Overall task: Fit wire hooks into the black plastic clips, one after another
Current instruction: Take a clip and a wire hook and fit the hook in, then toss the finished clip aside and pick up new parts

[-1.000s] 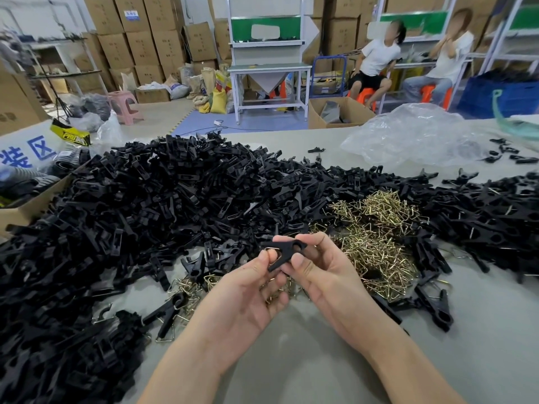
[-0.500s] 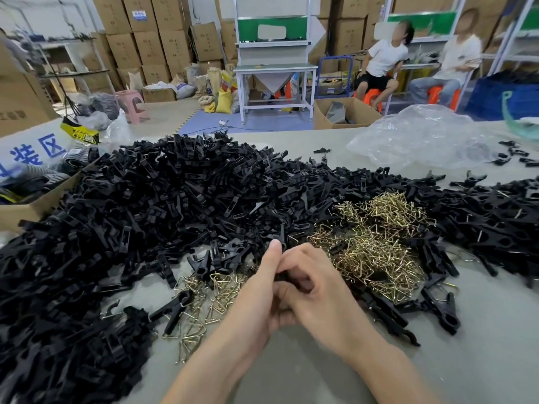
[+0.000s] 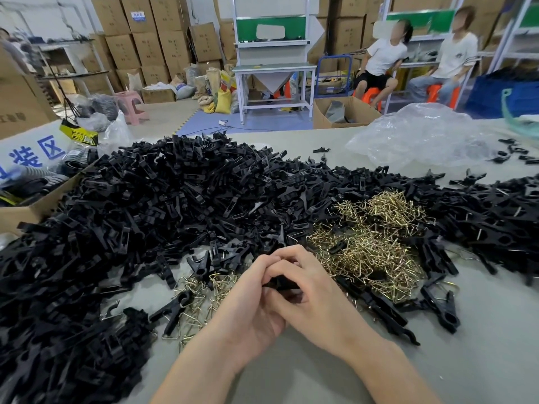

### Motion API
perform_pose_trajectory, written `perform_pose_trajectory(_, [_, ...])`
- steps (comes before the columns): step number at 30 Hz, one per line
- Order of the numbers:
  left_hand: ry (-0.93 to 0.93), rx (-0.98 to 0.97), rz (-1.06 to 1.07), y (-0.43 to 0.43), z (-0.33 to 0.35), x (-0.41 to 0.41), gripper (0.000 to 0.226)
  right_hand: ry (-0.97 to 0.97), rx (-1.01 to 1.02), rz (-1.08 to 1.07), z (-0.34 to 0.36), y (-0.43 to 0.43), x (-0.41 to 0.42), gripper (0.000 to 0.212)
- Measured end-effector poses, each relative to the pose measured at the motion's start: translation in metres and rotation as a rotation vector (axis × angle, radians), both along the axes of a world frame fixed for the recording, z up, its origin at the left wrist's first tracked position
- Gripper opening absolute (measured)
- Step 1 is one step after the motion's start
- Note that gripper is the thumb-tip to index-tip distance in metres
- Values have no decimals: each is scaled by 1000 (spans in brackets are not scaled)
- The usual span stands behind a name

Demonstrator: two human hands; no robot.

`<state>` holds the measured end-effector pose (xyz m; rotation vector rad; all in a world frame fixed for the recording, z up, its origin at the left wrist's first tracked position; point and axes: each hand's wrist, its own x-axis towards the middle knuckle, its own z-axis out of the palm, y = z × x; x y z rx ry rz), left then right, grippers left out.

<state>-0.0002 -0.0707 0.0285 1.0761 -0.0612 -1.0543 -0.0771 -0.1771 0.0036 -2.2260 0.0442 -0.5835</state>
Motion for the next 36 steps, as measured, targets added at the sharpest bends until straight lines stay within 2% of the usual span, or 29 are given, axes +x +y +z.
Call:
perform_pose_trajectory(4, [-50,-12,24,-3,-3,-2,27,12,-64,-12,0,-1,0,13])
perform_pose_trajectory(10, [-70,-9,70,-7,-3,-3,35,6,-47,-14,0,0,1,12])
perform_pose_trajectory(20, [-64,-46,44,-2,1,-3,28,-18,-110,-15,-3,0,1,13])
perform_pose_trajectory(24, [-52,-82,39,-2,0,-1,48,-109,-249,-103,-5,-2,0,17])
perform_pose_trajectory(28, [-123,-114,-43,-2,-3,-4,64,-239,-327,-181,1,-6,-7,16])
perform_pose_trajectory(30, [-180,-76,-42,-5,-3,-6,65,-258,-243,-252,7,-6,-13,16])
perform_pose_trajectory(32, [-233,-3,-4,-10,-3,-8,63,-252,-13,-330,13,-9,-19,16])
perform_pose_trajectory(34, [-241,49,50,-11,-3,-7,58,-304,336,-389,24,-22,-23,17])
perform_pose_trajectory(36, [-214,52,79,-11,-4,-5,55,-450,803,-455,45,-51,-26,30])
